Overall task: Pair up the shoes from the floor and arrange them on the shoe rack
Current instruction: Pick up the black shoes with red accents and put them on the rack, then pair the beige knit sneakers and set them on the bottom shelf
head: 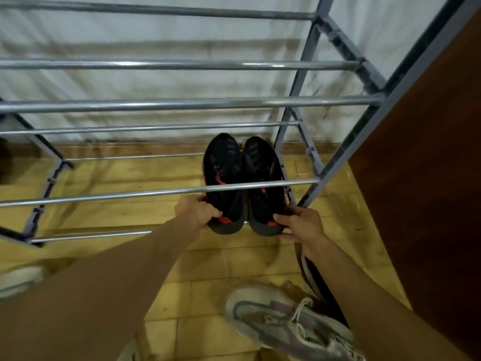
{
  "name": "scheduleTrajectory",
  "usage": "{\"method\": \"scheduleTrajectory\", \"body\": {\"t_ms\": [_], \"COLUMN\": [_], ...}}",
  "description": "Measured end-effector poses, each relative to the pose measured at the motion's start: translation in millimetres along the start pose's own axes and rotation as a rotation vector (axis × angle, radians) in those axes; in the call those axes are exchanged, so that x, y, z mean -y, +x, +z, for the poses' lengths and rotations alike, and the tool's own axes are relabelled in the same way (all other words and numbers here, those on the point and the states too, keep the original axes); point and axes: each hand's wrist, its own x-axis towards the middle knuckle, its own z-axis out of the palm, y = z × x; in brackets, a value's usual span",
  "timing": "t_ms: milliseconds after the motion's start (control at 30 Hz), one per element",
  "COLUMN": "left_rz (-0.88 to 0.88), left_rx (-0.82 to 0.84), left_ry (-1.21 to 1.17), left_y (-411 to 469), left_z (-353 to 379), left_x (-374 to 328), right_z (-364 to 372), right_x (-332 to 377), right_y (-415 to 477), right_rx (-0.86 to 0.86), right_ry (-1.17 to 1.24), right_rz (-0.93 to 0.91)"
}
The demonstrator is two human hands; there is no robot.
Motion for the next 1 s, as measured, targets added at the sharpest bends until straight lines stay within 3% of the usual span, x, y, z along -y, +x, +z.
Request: {"method": "scheduleTrajectory", "body": {"t_ms": [167, 267, 367, 500, 600, 733, 1000], "left_rz": [0.021, 0.025, 0.05, 0.217, 0.295, 0.271, 0.253], "left_rx": [0.002, -0.035, 0.017, 0.2, 0.355, 0.462, 0.492], "left_ry": [0.03, 0.078, 0.218, 0.616, 0.8, 0.849, 0.998], "left_y": [-4, -28, -73, -140, -179, -205, -225], "left_z": [0, -3, -6, -2, 13, 23, 1], "left_x": [3, 8, 18, 33, 51, 79, 74], "right_z": [-9, -27, -52, -76, -85, -85, -90], "right_x": [-7, -14, -30, -61, -82, -91, -54], "right_y": [-10, -31, -56, -98, -124, -147, -179], "right_rx": [-0.011, 0.102, 0.204, 0.393, 0.433, 0.346, 0.152], "right_ry": [-0.082, -0.205, -0.595, -1.163, -1.513, -1.41, -1.301], "right_rz": [-0.056, -0.032, -0.098, -0.119, -0.126, -0.125, -0.119]}}
